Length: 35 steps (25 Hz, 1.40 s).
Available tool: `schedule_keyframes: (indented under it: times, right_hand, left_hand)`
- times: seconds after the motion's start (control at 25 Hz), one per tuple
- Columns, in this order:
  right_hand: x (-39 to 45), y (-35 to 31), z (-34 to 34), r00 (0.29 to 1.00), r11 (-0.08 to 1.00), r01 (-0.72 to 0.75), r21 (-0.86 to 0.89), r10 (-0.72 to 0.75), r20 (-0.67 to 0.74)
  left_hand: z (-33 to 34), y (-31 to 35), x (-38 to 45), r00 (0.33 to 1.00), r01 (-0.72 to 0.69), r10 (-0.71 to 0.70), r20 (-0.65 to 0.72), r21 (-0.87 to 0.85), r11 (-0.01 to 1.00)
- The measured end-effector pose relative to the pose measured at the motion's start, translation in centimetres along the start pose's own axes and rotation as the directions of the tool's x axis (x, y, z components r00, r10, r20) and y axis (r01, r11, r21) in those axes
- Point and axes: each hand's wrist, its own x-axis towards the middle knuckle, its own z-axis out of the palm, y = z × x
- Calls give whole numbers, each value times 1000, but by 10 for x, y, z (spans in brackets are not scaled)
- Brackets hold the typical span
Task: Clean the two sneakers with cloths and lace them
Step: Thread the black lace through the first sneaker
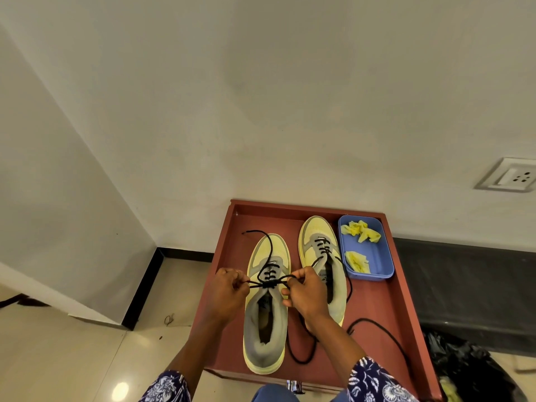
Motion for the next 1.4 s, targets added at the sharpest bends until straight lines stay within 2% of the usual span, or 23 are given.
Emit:
schedule_keyframes:
  times: [0.12,0.24,0.32,0.44,0.56,0.68,0.88,1.04,1.16,1.28,1.32,1.4]
  right_hand:
    - [3,3,-2,999,998,6,-61,-8,-34]
    - [9,9,-2,994,983,62,-174,-77,-80]
    - [10,12,-3,987,957,134,-258,-153,-53]
    - [8,10,-4,975,922,219,-320,-214,51]
    - [10,8,-8,955,875,291,-386,-241,173]
    - [12,7,-11,948,876,298,-380,-226,222]
    - [14,7,-9,957,863,291,-414,-253,145]
    - [14,2,-13,988,944,155,-293,-147,51]
    - [10,-4,-14,998,1000,-2,-11,2,66]
    - [5,-12,-11,985,947,-155,283,126,118]
    - [3,-15,-10,979,932,-184,312,146,141]
    - [1,-17,-10,970,954,-184,238,137,201]
  left_hand:
    - [-2,1,-2,998,63,-64,-16,-77,995]
    - [-1,1,-5,981,181,-193,-21,-254,950]
    - [0,-1,-6,951,270,-310,-23,-432,861]
    - [2,-2,-7,900,359,-432,62,-670,650]
    - [4,-1,-12,885,412,-405,229,-791,452]
    - [4,1,-13,884,411,-362,296,-860,301]
    - [3,10,-10,903,369,-348,251,-869,329]
    - [1,13,-9,896,367,-371,244,-878,309]
    - [0,11,-8,878,393,-388,281,-885,249]
    - [0,9,-8,853,415,-414,317,-893,172]
    - [1,9,-8,851,419,-416,319,-891,173]
    - [2,8,-9,860,419,-409,306,-880,225]
